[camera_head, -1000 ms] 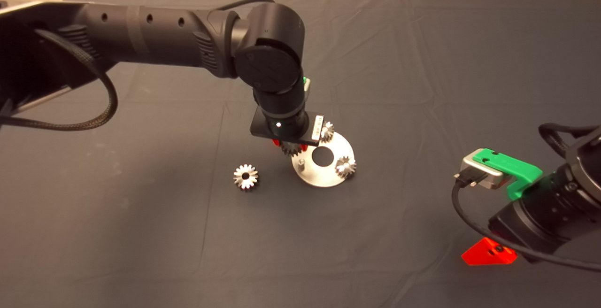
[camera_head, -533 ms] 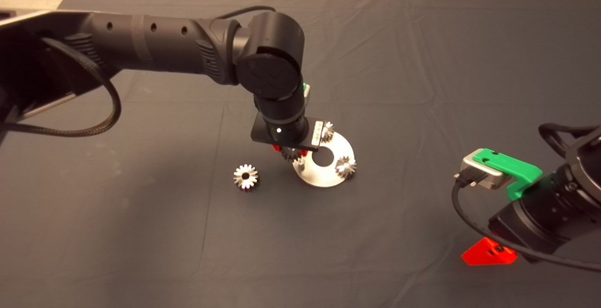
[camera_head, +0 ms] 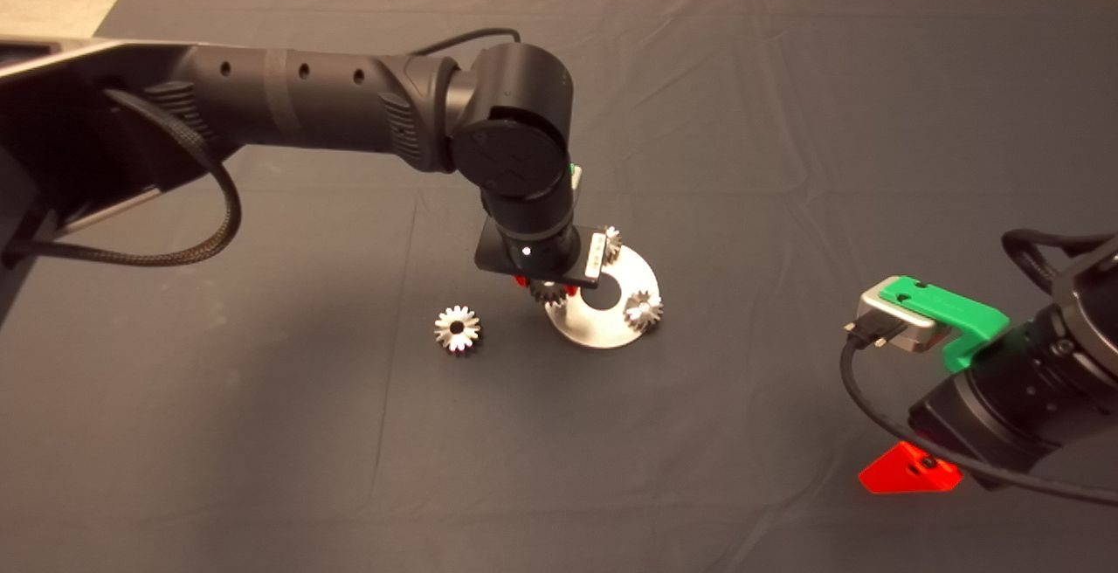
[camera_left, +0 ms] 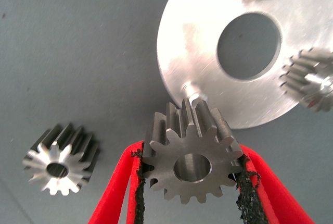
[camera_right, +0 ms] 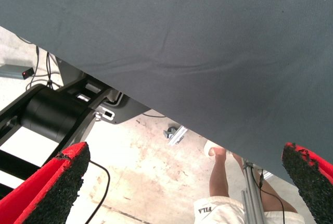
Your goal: Remove an incorrectly installed larger gear and replace it with the correct smaller gear
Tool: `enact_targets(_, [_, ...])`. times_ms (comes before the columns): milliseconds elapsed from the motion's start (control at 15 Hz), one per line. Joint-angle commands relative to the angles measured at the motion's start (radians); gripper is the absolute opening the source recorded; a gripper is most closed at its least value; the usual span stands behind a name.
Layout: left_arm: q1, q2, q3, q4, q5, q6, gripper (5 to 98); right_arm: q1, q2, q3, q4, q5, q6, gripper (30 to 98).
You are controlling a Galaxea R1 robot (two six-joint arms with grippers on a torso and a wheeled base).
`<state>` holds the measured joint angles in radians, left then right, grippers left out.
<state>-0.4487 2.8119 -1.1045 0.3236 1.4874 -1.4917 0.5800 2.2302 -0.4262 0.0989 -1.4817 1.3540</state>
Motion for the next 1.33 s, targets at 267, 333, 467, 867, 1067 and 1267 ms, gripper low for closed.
enact_targets(267, [-0.001, 0.024, -0.013, 0.023, 0.005, 0.002, 35.5, 0.024, -0.002, 0.003, 0.033, 0.003, -0.004, 97.7])
enact_targets(333, [0.005, 0.025, -0.013, 0.028, 0.007, 0.002, 35.5, 0.024, -0.002, 0.003, 0.033, 0.003, -0.004, 97.7])
enact_targets(467, [0.019, 0.025, -0.013, 0.031, 0.008, 0.002, 35.5, 0.024, -0.002, 0.003, 0.033, 0.003, -0.004, 97.7])
enact_targets(867, [0.033, 0.025, -0.018, 0.054, 0.011, 0.004, 35.5, 0.024, -0.004, 0.003, 0.033, 0.003, -0.004, 97.7])
enact_targets(1067, [0.034, 0.025, -0.020, 0.060, 0.011, 0.004, 35.5, 0.024, -0.004, 0.003, 0.033, 0.003, -0.004, 97.7])
enact_targets(1267, [0.041, 0.025, -0.035, 0.066, 0.011, 0.033, 35.5, 0.024, -0.004, 0.003, 0.033, 0.003, -0.004, 97.7])
